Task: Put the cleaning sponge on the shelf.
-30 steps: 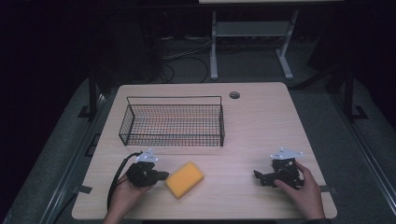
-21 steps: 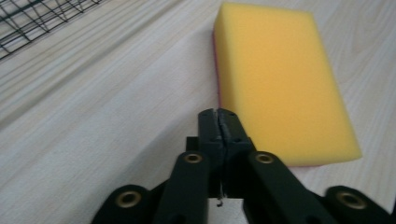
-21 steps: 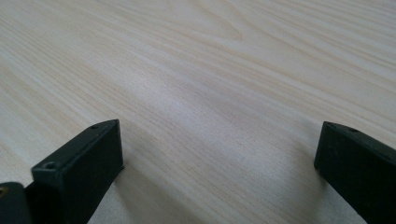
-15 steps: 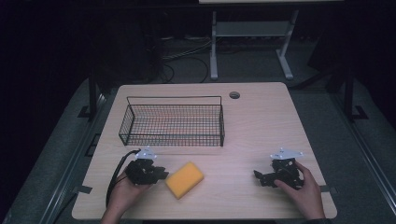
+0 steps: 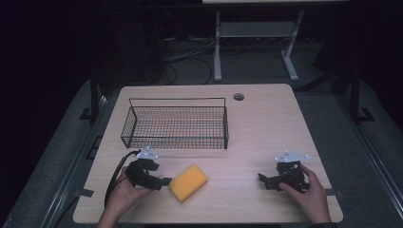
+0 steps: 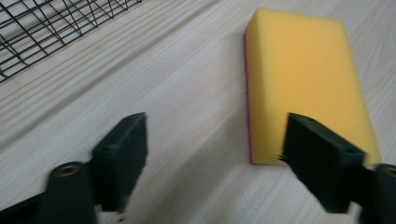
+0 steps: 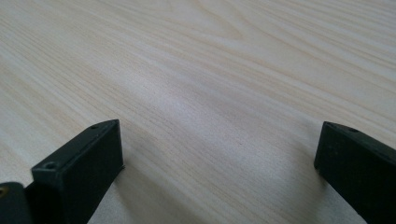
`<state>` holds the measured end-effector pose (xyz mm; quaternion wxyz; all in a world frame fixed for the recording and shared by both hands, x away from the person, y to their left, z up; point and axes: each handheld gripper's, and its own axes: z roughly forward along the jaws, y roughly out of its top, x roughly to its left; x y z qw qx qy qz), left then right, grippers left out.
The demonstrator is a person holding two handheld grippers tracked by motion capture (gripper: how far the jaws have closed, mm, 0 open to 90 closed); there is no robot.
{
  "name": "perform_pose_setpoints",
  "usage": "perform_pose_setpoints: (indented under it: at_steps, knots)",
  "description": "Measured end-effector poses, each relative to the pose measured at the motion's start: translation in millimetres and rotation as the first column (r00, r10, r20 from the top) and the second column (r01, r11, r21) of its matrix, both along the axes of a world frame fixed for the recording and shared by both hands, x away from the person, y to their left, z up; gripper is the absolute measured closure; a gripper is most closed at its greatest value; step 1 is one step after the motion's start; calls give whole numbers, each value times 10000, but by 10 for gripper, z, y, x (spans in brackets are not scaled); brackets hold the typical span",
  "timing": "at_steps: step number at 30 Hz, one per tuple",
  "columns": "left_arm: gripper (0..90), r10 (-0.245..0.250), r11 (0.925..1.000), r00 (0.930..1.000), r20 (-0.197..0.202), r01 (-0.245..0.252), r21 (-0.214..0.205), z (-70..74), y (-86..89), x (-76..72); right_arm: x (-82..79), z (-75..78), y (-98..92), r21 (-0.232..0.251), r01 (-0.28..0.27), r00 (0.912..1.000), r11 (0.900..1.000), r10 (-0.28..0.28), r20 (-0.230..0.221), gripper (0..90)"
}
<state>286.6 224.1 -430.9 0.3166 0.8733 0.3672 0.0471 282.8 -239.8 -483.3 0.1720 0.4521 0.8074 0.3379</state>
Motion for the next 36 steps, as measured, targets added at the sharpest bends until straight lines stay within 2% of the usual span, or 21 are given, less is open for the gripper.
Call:
perform_pose_setpoints:
  at_steps: [1, 2, 6, 7, 10, 23, 26, 36]
  knots:
    - [182, -43, 10000, 10000, -10, 43, 58, 15, -5, -2, 0, 0, 0, 0, 0, 10000, 10000, 0, 0, 4]
    - [133, -56, 10000, 10000, -70, 56, 70, 43, -14, -6, 0, 0, 0, -1, -1, 10000, 10000, 1, -3, 4]
    - [110, 40, 9997, 9999, -122, -37, 254, 78, -41, -10, 0, 0, 0, -2, 1, 10000, 10000, -1, -3, 4]
    - [44, 7, 9996, 9999, -171, -2, 294, 87, -45, -10, 0, 1, 0, -3, -1, 10000, 10000, 1, -4, 4]
    - [45, -109, 9992, 9996, -275, 120, 380, 112, -84, -21, 0, 0, 0, -1, 0, 10000, 10000, 0, -4, 4]
    - [51, -400, 9958, 9990, -174, 413, 819, 253, -294, -59, 0, 0, 0, -2, -3, 10000, 10000, 3, 1, 4]
    - [51, -539, 9945, 9984, -165, 552, 894, 282, -389, -65, 0, 1, 0, -5, -2, 10000, 10000, 2, -3, 4]
    - [51, -954, 9896, 9949, -336, 985, 1048, 282, -618, -60, -2, 1, 1, 4, 14, 10000, 10000, -14, -11, 3]
